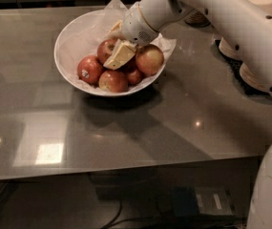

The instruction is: Pick apple from white bowl

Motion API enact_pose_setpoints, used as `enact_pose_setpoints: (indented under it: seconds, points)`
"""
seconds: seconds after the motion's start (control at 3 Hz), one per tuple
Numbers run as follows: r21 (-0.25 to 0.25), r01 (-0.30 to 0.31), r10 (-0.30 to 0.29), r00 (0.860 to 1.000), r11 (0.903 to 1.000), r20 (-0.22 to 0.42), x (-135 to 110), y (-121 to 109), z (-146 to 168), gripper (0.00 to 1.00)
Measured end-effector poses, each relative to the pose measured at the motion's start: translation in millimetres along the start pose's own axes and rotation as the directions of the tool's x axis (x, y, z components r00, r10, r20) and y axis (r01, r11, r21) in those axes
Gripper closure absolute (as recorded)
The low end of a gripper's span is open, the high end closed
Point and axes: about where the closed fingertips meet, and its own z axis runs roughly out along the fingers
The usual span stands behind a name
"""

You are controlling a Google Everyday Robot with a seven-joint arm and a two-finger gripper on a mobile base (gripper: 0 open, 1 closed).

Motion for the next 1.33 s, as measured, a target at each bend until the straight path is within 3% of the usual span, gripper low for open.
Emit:
enact_pose_setpoints:
  seconds: [0.33, 0.67, 1.0, 1.33]
  points:
    - [0.000, 0.000, 0.000, 1.000, 1.0000, 0.000, 0.0, 0.0, 0.0, 0.83]
    - [-0.004, 0.004, -0.004, 1.000, 1.0000, 0.003, -2.7, -0.1, -0.1, 1.00]
    - [-0.004, 0.004, -0.004, 1.000, 1.0000, 0.003, -3.9, -0.6, -1.2, 1.00]
    - [-0.001, 0.043, -0.043, 0.995, 0.9991, 0.086, -28.1, -3.6, -4.5, 1.00]
